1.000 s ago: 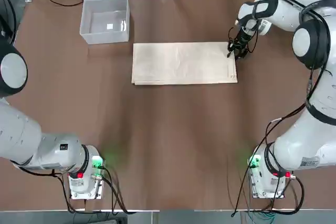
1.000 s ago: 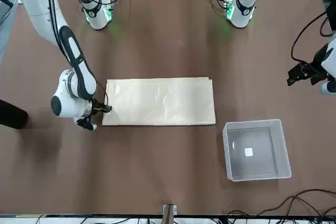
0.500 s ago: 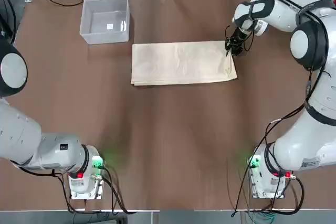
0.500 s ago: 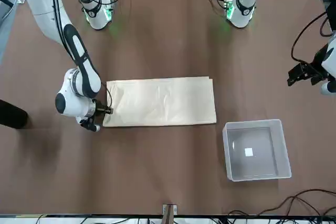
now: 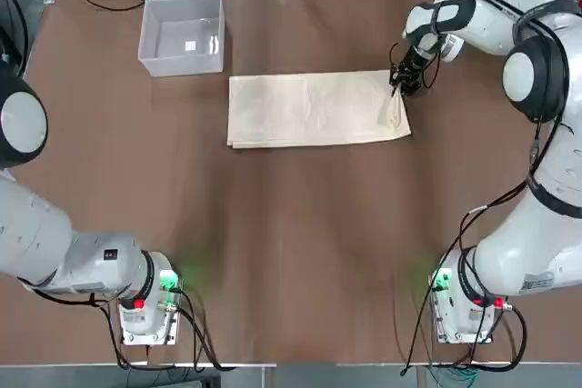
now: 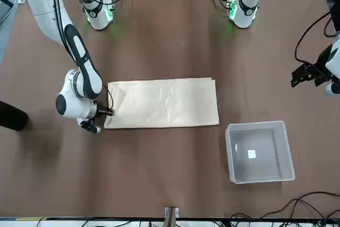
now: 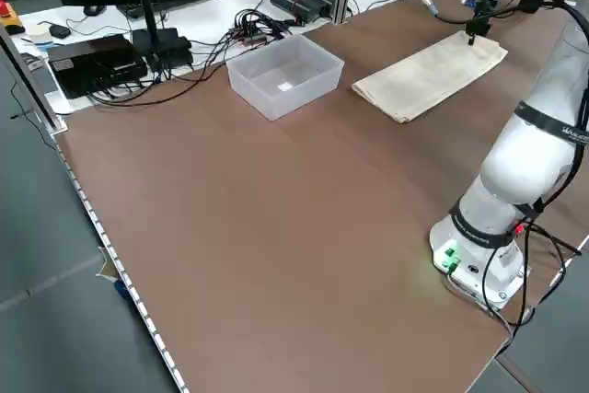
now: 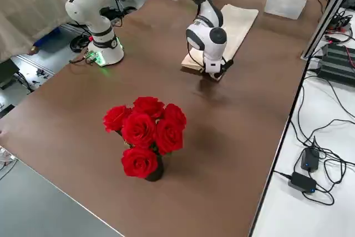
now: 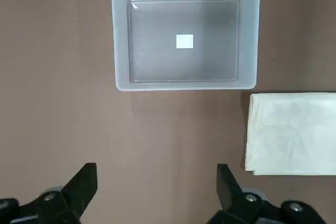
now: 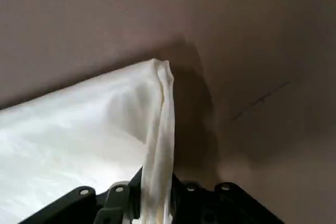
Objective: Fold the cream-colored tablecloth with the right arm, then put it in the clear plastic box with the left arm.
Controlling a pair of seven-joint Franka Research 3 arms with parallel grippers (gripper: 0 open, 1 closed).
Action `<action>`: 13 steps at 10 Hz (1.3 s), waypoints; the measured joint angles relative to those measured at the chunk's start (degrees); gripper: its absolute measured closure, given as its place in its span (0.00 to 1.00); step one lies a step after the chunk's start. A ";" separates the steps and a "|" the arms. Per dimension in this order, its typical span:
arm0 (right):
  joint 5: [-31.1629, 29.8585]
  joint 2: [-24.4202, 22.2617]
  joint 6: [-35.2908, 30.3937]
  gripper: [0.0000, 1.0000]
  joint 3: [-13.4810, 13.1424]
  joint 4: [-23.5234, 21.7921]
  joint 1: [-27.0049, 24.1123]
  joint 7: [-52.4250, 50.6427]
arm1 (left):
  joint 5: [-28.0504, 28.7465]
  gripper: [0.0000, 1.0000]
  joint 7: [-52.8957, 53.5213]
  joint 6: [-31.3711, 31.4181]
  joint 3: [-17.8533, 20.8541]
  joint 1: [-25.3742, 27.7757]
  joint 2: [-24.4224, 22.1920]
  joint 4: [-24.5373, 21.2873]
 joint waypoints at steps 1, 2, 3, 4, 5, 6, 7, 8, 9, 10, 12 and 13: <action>0.00 -0.41 0.02 0.88 -0.01 0.28 0.01 0.08 | 0.00 0.00 0.00 0.00 0.00 0.00 0.00 0.00; 0.00 -1.17 -0.01 0.88 -0.01 0.56 0.01 0.13 | 0.00 0.00 0.00 0.00 0.00 0.00 0.00 0.00; 0.00 -2.16 -0.60 0.88 -0.03 0.59 0.02 0.15 | 0.00 0.00 0.00 0.00 0.00 0.00 0.00 0.00; 0.00 -3.30 -2.05 0.88 -0.11 0.60 0.02 0.17 | 0.00 0.00 0.00 0.01 0.00 0.00 0.00 0.00; 0.00 -4.65 -3.94 0.88 -0.27 0.62 0.02 0.30 | 0.00 0.00 0.00 0.02 0.00 0.00 0.00 0.00; 0.00 -6.15 -5.97 0.88 -0.45 0.58 0.02 0.56 | 0.00 0.00 0.00 0.03 0.00 0.00 0.00 0.00; 0.00 -7.67 -7.21 0.88 -0.56 0.34 0.02 0.74 | 0.00 0.00 0.00 0.03 0.00 0.01 0.00 0.00; 0.00 -9.13 -7.97 0.88 -0.63 -0.16 0.02 1.01 | 0.00 0.00 0.00 0.03 0.01 0.01 0.00 0.00; 0.00 -10.33 -8.64 0.88 -0.68 -0.64 0.02 1.61 | 0.00 0.00 0.00 0.04 0.01 0.01 0.00 0.00; -0.01 -11.31 -9.35 0.88 -0.65 -0.88 0.03 2.73 | 0.00 0.00 0.00 0.04 0.01 0.02 0.00 0.00; -0.02 -13.56 -12.23 0.88 -0.59 -0.91 0.10 5.42 | 0.00 0.00 0.00 0.04 0.01 0.02 0.00 0.00; -0.13 -15.08 -13.79 0.88 -0.53 -0.92 0.22 7.25 | 0.00 0.00 0.00 0.04 0.01 0.02 0.00 0.00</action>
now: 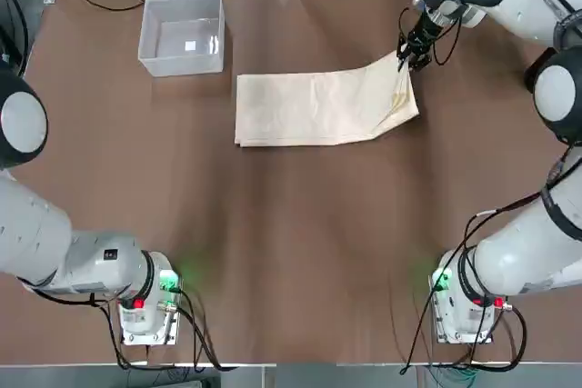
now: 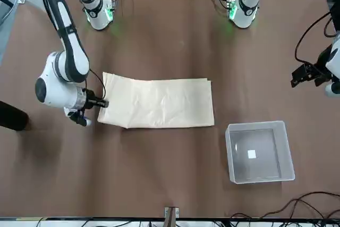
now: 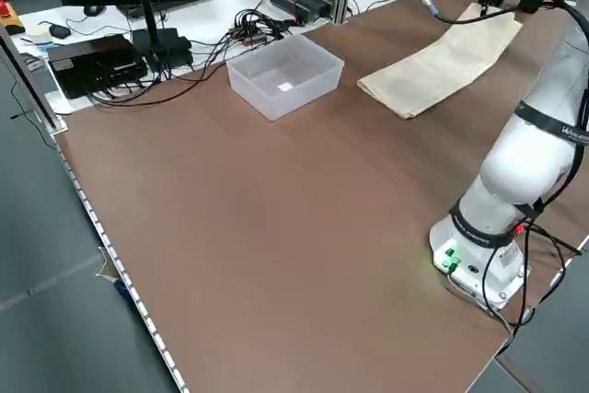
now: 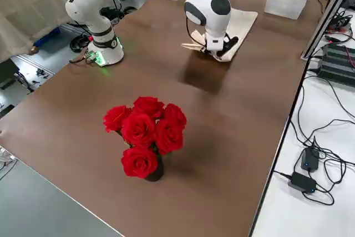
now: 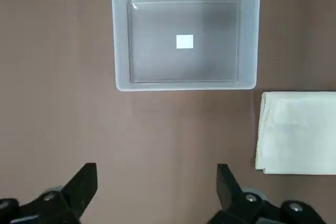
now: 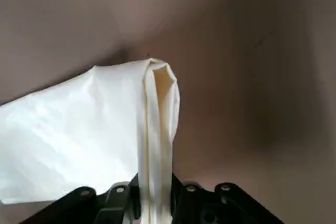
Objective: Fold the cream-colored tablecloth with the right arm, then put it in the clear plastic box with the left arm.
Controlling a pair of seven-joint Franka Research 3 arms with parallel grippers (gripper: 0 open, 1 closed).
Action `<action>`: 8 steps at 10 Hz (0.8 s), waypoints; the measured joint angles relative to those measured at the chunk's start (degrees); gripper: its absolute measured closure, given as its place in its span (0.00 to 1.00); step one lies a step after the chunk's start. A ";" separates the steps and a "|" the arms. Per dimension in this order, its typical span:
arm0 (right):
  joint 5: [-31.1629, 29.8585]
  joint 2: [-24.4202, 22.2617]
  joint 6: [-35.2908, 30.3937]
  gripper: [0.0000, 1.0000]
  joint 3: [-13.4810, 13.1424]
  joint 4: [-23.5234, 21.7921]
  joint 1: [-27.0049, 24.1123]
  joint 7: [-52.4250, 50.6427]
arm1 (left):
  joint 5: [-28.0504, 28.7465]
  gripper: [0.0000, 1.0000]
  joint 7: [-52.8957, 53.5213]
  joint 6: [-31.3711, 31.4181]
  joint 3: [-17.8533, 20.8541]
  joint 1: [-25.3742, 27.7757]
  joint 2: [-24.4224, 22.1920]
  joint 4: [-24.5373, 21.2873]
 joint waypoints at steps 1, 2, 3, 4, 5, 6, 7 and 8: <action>-0.11 -1.50 -1.24 0.88 0.03 -0.01 0.28 1.72 | 0.00 0.00 0.00 0.00 0.00 0.00 0.00 0.00; -0.14 -2.73 -2.22 0.88 0.04 -0.03 0.68 3.12 | 0.00 0.00 0.00 0.00 0.00 0.01 0.00 0.00; -0.16 -3.66 -2.85 0.88 0.06 -0.03 1.23 4.83 | 0.00 0.00 0.00 0.00 0.00 0.01 0.00 0.00; -0.17 -4.33 -3.06 0.88 0.09 -0.02 2.23 7.19 | 0.00 0.00 0.00 0.00 0.00 0.01 0.00 0.00; -0.18 -4.88 -3.17 0.88 0.15 -0.02 3.50 9.51 | 0.00 0.00 0.00 0.00 0.00 0.01 0.00 0.00; -0.19 -5.41 -3.43 0.88 0.18 0.00 4.62 11.19 | 0.00 0.00 0.00 0.01 0.00 0.01 0.00 0.00; -0.24 -6.06 -4.09 0.88 0.18 0.01 5.03 11.83 | 0.00 0.00 0.00 0.01 0.00 0.01 0.01 0.00; -0.25 -6.72 -4.83 0.88 0.15 0.07 5.03 12.61 | 0.00 0.00 0.00 0.01 0.00 0.01 0.01 0.00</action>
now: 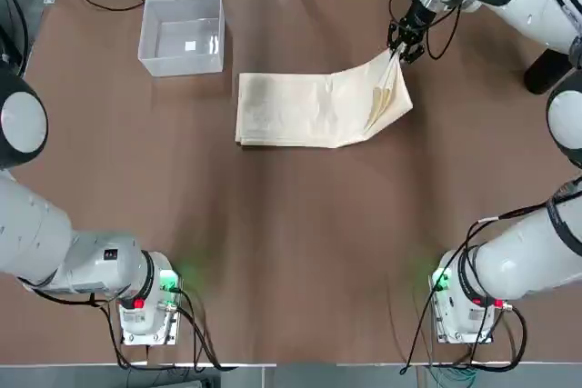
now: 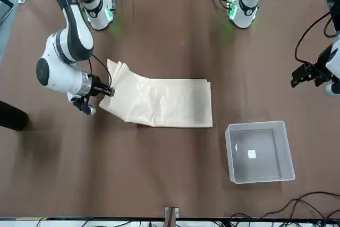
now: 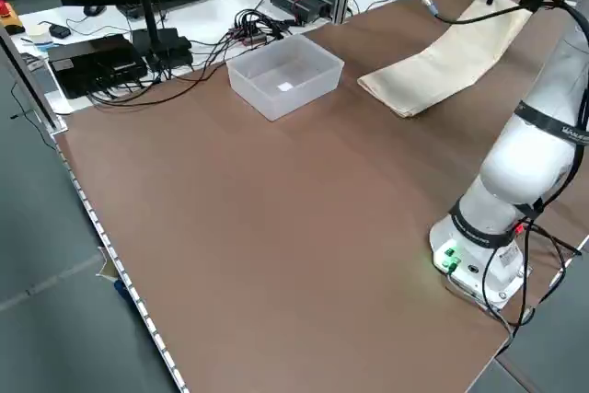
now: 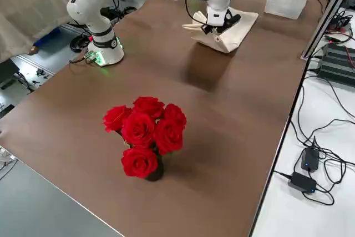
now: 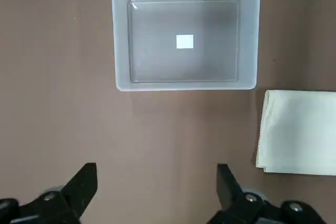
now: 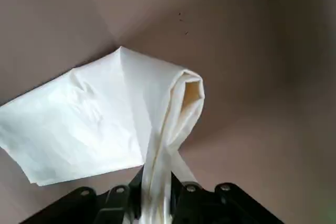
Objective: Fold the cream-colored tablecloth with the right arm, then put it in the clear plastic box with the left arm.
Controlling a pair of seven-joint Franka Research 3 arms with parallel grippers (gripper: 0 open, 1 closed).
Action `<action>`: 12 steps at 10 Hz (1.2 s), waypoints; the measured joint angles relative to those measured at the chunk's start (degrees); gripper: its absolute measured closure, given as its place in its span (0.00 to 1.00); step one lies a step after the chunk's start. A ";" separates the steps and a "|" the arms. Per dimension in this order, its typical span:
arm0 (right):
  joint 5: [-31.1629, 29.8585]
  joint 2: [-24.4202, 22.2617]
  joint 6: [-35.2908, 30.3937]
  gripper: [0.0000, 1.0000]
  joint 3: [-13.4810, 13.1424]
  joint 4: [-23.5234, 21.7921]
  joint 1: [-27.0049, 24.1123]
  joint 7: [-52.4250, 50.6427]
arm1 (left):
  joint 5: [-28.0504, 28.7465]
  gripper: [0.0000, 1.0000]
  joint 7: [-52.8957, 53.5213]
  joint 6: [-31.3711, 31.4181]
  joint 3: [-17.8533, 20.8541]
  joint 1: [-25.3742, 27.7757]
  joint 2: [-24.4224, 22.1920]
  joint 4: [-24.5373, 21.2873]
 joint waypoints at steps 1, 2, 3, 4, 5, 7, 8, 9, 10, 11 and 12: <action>0.00 -0.64 -1.37 0.88 0.05 0.39 0.09 1.52 | 0.00 0.00 0.00 0.00 0.00 0.00 0.01 0.00; -0.01 -1.18 -2.88 0.88 0.19 1.19 0.56 3.57 | 0.00 0.00 0.00 0.00 0.00 0.00 0.01 0.00; -0.01 -1.45 -3.62 0.88 0.25 2.01 1.57 5.84 | 0.00 0.00 0.00 0.00 0.00 0.01 0.01 0.00; -0.03 -1.50 -3.71 0.88 0.29 2.62 2.87 7.73 | 0.00 0.00 0.00 0.00 0.00 0.03 0.01 0.00; -0.05 -1.50 -3.70 0.88 0.32 2.97 4.11 9.14 | 0.00 0.00 0.00 0.00 0.00 0.05 0.01 0.00; -0.07 -1.50 -3.61 0.88 0.34 3.48 6.43 12.45 | 0.00 0.00 0.00 0.00 0.00 0.11 0.01 0.00; -0.07 -1.50 -3.60 0.88 0.33 4.20 7.63 14.59 | 0.00 0.00 0.00 0.00 0.00 0.14 0.01 0.00; -0.08 -1.50 -3.60 0.88 0.34 5.15 9.14 17.02 | 0.00 0.00 0.00 0.00 0.00 0.16 0.01 0.00; -0.08 -1.50 -3.60 0.88 0.36 6.33 10.91 19.62 | 0.00 0.00 0.00 0.00 0.00 0.18 0.01 0.00; -0.08 -1.49 -3.59 0.88 0.38 7.56 12.84 22.27 | 0.00 0.00 0.00 0.00 0.00 0.19 0.01 0.00; -0.09 -1.37 -3.53 0.88 0.38 8.57 14.62 24.68 | 0.00 0.00 0.00 0.00 0.00 0.21 0.01 0.00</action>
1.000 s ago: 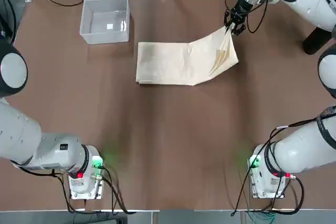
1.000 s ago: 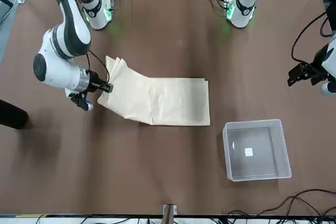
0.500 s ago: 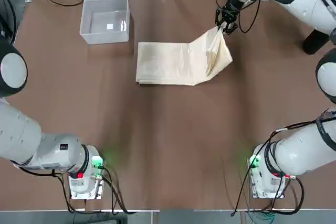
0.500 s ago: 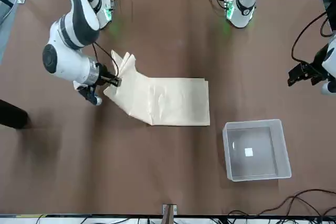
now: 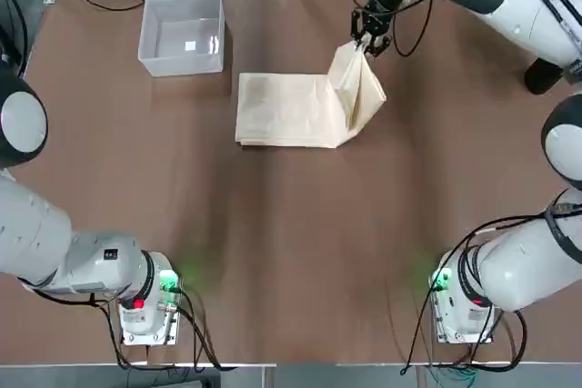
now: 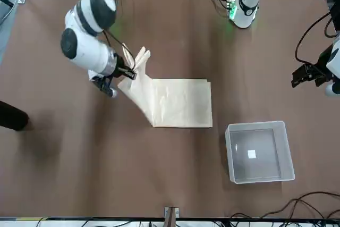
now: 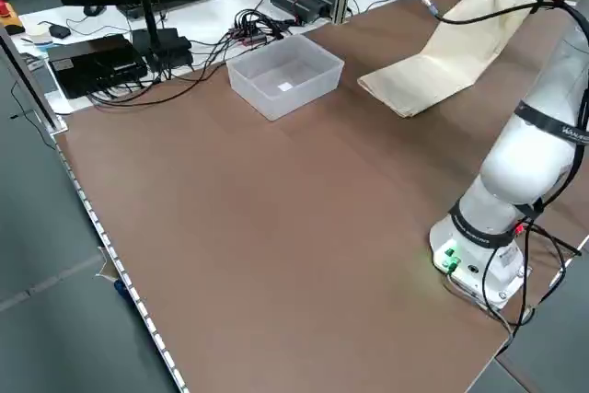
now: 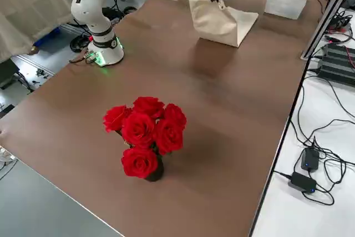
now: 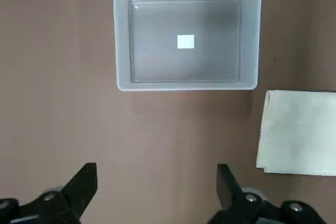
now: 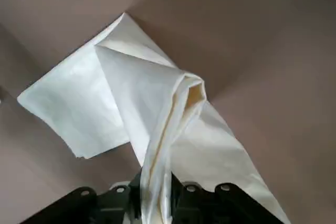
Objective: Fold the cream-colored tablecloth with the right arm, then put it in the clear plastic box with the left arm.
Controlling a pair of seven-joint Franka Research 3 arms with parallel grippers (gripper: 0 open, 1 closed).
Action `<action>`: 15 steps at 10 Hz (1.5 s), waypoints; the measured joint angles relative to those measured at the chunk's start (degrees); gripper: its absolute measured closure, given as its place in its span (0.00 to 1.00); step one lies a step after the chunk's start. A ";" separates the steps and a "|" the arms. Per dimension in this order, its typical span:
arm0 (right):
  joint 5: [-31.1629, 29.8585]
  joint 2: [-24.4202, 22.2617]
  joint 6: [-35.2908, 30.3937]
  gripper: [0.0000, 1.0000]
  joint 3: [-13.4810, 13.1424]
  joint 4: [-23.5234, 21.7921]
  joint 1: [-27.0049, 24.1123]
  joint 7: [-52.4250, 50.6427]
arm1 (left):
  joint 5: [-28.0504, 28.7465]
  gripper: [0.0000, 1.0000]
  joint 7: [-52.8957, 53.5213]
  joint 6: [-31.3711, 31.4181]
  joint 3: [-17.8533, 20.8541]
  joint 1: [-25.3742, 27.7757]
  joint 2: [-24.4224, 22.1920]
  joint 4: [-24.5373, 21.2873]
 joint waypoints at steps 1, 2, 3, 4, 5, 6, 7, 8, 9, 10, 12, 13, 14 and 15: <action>-0.01 0.52 0.26 0.88 0.00 0.95 1.51 2.00 | 0.00 0.00 0.00 0.00 0.01 0.14 0.00 0.00; -0.04 1.53 1.49 0.88 0.01 1.69 2.75 3.71 | 0.00 0.00 0.00 0.00 0.01 0.52 0.00 0.00; -0.05 3.12 3.95 0.88 0.00 2.12 3.76 4.94 | 0.00 0.00 0.03 0.00 0.01 0.80 0.00 0.00; -0.05 5.13 6.87 0.88 0.00 2.40 4.64 5.80 | 0.00 0.00 0.04 0.00 0.01 0.89 0.00 0.00; -0.05 7.54 9.25 0.88 0.01 3.18 5.34 6.69 | 0.00 0.00 0.04 0.00 0.00 0.89 0.00 0.01; -0.05 9.84 10.26 0.88 0.00 4.79 5.72 7.65 | 0.00 0.00 0.04 0.00 0.00 0.89 0.00 0.01; -0.05 11.81 10.65 0.88 0.00 6.95 5.99 8.59 | 0.00 0.00 0.04 0.00 -0.01 0.88 0.00 0.01; -0.05 13.08 10.75 0.88 0.00 9.11 6.28 10.04 | 0.00 0.00 0.04 0.00 -0.01 0.88 0.00 0.01; -0.05 13.88 10.75 0.88 0.00 11.09 6.62 11.54 | 0.00 0.00 0.04 0.00 -0.01 0.89 0.01 0.01; -0.05 14.53 10.75 0.88 0.00 12.48 6.89 12.76 | 0.00 0.00 0.04 0.00 -0.01 0.89 0.01 0.01; -0.04 15.61 12.57 0.88 0.00 13.43 7.01 14.42 | 0.00 0.00 0.04 0.01 -0.01 0.89 0.02 0.01; -0.04 16.09 13.56 0.88 -0.01 13.46 7.02 14.68 | 0.00 0.00 0.04 0.01 -0.01 0.89 0.02 0.01; -0.04 16.60 13.96 0.88 0.00 13.49 7.12 14.70 | 0.00 0.00 0.04 0.01 -0.01 0.89 0.02 0.01; -0.04 17.12 14.16 0.88 0.00 13.54 7.44 14.71 | 0.00 0.00 0.04 0.01 -0.01 0.89 0.02 0.01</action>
